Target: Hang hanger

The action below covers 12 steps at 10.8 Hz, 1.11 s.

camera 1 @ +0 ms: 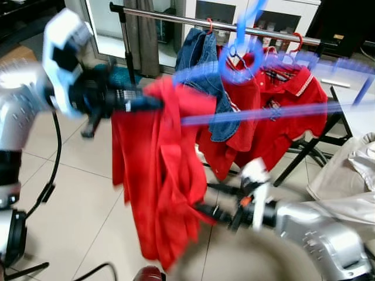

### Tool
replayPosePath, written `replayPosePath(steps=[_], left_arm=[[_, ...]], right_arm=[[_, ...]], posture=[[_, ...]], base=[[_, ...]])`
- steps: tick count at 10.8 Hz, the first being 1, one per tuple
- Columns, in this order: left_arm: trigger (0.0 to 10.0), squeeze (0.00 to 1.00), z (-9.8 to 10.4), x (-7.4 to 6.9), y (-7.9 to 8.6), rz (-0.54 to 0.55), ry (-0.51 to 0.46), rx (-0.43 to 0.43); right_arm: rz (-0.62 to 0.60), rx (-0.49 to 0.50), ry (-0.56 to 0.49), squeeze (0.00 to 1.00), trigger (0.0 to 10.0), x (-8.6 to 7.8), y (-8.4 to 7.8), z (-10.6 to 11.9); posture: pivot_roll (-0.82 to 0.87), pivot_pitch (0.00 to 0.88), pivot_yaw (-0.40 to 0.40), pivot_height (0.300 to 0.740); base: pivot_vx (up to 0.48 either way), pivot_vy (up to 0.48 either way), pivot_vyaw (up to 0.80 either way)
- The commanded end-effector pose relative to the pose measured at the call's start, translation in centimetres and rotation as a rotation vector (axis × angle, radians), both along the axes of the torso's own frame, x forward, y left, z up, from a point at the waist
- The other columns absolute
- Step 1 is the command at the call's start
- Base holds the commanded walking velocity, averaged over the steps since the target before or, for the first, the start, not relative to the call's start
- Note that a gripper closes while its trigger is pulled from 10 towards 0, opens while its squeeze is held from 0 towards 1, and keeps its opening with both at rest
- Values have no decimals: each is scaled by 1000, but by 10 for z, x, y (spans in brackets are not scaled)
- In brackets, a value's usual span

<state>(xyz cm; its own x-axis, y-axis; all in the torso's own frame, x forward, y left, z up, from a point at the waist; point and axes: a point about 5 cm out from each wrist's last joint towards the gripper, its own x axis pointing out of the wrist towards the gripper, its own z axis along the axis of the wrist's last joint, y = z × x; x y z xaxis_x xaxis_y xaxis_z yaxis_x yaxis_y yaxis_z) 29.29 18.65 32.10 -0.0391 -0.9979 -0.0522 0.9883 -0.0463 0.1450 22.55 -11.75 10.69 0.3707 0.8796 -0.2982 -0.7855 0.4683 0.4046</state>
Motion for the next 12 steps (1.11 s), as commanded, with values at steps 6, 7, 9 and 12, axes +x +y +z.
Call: replayPosePath(steps=[6, 7, 9, 12], left_arm=[[0, 0, 14, 4, 5, 109, -87, -52], [0, 0, 11, 6, 6, 131, -93, -46], [0, 0, 8, 8, 2, 146, -95, -48], [0, 0, 1, 14, -5, 167, -113, -35]], right_arm=[[-35, 31, -210, 0, 2471, 15, -5, 14], [-71, 50, -253, 0, 10000, 17, -11, 20], [-136, 117, -320, 1000, 10000, 19, -22, 35], [-92, 257, -366, 1000, 10000, 17, -6, 59]], posture=[[215, 61, -44, 740], [211, 60, -44, 740], [207, 66, -44, 740], [205, 74, -37, 740]], base=[[0, 0, 0], [0, 0, 0], [0, 0, 0], [0, 0, 0]])
